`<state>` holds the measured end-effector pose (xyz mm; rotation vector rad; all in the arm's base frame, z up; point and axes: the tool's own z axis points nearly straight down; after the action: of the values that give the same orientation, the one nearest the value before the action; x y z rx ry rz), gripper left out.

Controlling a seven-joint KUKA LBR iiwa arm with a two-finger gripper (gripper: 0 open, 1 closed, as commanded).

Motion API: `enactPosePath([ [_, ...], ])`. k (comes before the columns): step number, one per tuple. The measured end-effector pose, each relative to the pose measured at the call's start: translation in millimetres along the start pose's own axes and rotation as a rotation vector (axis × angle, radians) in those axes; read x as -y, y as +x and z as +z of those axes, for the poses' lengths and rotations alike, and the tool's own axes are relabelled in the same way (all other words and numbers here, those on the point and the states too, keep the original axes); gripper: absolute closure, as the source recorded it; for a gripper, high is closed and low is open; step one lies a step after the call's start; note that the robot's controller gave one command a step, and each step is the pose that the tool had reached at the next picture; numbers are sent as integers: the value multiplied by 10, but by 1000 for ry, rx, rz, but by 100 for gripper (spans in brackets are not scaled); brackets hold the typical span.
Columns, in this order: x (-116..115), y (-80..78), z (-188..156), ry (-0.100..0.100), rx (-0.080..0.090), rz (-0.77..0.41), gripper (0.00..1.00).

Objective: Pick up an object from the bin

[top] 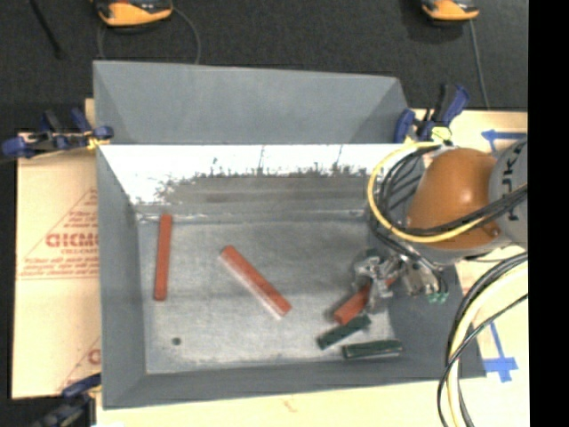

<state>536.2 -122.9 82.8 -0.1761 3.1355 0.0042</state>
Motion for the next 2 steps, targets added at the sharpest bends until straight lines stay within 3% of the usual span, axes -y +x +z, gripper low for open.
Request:
enactPosePath([
  [1,93,-111,-1476,8,11,-15,100],
  [2,76,-97,-1428,2,4,-13,0],
])
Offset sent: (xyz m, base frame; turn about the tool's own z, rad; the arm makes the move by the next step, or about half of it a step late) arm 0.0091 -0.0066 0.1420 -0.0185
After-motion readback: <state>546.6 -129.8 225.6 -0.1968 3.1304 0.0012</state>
